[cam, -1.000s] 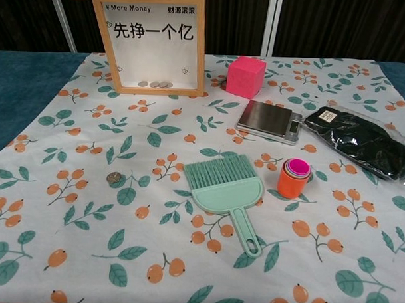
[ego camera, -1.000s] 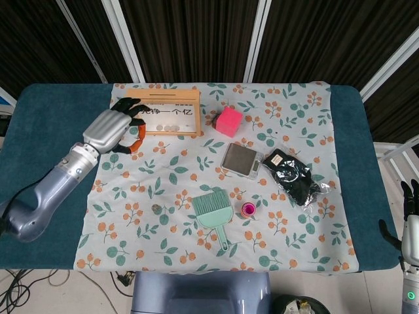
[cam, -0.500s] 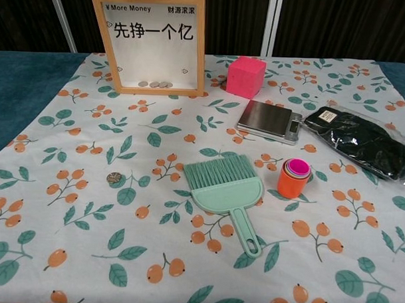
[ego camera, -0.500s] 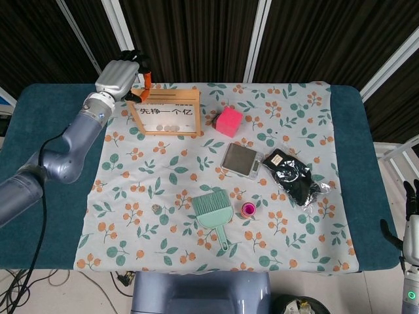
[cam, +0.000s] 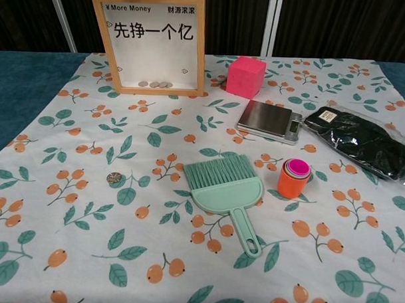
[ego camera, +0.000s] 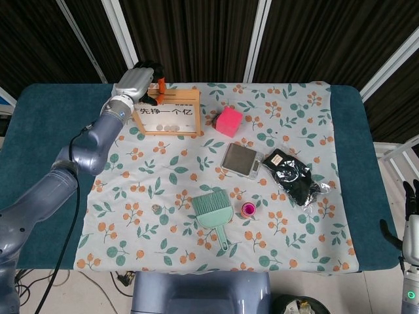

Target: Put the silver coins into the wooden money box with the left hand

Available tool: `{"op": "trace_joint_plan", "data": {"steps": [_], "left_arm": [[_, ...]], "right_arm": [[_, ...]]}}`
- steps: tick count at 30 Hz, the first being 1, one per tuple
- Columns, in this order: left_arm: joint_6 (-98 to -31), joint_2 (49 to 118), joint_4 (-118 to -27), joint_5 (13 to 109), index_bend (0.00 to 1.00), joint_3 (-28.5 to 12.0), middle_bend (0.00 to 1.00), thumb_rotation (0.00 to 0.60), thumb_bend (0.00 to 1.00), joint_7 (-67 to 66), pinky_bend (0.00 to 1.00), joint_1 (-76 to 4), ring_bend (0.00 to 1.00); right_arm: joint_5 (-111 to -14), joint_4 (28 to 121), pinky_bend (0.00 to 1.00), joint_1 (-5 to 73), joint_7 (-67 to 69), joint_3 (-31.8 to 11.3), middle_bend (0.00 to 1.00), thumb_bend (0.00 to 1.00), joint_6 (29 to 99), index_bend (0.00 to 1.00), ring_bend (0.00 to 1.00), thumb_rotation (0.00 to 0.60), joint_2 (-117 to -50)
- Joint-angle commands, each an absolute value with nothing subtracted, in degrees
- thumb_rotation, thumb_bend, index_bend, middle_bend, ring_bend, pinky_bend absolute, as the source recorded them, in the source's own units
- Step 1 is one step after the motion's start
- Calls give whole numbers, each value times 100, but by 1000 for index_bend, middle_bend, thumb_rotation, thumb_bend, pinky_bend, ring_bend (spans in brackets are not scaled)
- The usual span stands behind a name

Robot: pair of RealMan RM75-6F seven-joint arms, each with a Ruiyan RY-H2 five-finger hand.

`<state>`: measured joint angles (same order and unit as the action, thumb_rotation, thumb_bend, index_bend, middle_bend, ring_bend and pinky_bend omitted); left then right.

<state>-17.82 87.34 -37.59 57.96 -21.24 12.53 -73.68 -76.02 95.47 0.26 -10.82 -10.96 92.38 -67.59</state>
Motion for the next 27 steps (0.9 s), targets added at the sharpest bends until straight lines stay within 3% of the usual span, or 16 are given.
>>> {"op": "trace_joint_plan", "data": {"steps": [1, 10, 27], "left_arm": [[-1791, 8917, -3525, 6115, 709, -2160, 132, 600, 610, 1485, 0, -7446, 0], [-1739, 9141, -3099, 6538, 699, -2125, 131, 600, 605, 1913, 0, -7581, 0], [-1741, 9291, -2788, 7000, 612, -1970, 130, 600, 425, 2445, 0, -7686, 0]], "right_arm": [[-7605, 9550, 0, 26, -1062, -1087, 21, 358, 9219, 56, 0, 600, -6742], [-7610, 9542, 0, 25, -1049, -1088, 21, 358, 9225, 55, 0, 600, -6735], [-7614, 9550, 0, 17, -1038, -1094, 20, 358, 9252, 55, 0, 600, -6731]]}}
